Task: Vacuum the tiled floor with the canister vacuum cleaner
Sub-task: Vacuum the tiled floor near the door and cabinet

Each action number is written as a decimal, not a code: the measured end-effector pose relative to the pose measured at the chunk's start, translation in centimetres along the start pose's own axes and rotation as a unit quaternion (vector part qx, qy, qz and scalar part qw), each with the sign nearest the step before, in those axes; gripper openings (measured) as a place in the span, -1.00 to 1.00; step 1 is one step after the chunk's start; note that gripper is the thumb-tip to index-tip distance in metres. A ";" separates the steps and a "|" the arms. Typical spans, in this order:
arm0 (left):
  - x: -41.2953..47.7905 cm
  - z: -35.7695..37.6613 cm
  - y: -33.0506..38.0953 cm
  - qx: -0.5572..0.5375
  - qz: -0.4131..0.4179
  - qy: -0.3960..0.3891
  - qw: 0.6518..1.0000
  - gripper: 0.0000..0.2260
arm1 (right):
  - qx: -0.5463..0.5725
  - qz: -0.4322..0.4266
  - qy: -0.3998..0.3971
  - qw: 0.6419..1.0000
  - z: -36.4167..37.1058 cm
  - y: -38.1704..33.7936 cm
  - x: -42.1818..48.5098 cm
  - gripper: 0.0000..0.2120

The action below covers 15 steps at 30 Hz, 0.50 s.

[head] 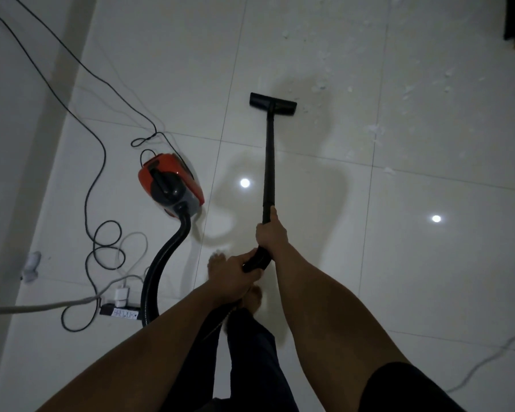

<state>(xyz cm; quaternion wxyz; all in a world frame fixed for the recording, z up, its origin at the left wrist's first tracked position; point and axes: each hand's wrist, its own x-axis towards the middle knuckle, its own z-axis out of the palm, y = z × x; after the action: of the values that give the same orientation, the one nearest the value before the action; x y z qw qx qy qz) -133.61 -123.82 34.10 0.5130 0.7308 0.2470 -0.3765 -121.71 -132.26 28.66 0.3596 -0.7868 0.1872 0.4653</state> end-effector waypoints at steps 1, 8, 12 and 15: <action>0.8 -0.7 0.9 0.020 -0.001 0.005 1.000 -0.63 | 0.002 -0.001 0.004 1.000 -0.5 -0.8 0.6 -0.29; 6.7 -5.2 4.9 0.023 0.019 -0.001 1.000 -0.53 | 0.006 -0.015 0.022 1.000 -3.7 -7.7 5.5 -0.28; 10.1 -9.6 7.5 0.029 0.014 -0.019 0.999 -0.49 | 0.073 -0.010 0.019 0.997 -4.5 -12.2 8.3 -0.24; 9.4 -13.6 11.8 -0.018 0.024 -0.019 0.999 -0.65 | 0.154 0.008 0.014 0.988 -5.1 -15.5 10.0 -0.21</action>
<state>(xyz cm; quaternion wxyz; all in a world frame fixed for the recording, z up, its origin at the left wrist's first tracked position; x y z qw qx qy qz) -115.13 -115.50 35.76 0.5393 0.7202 0.2261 -0.3733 -103.92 -125.21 27.68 0.4704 -0.7271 0.2677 0.4224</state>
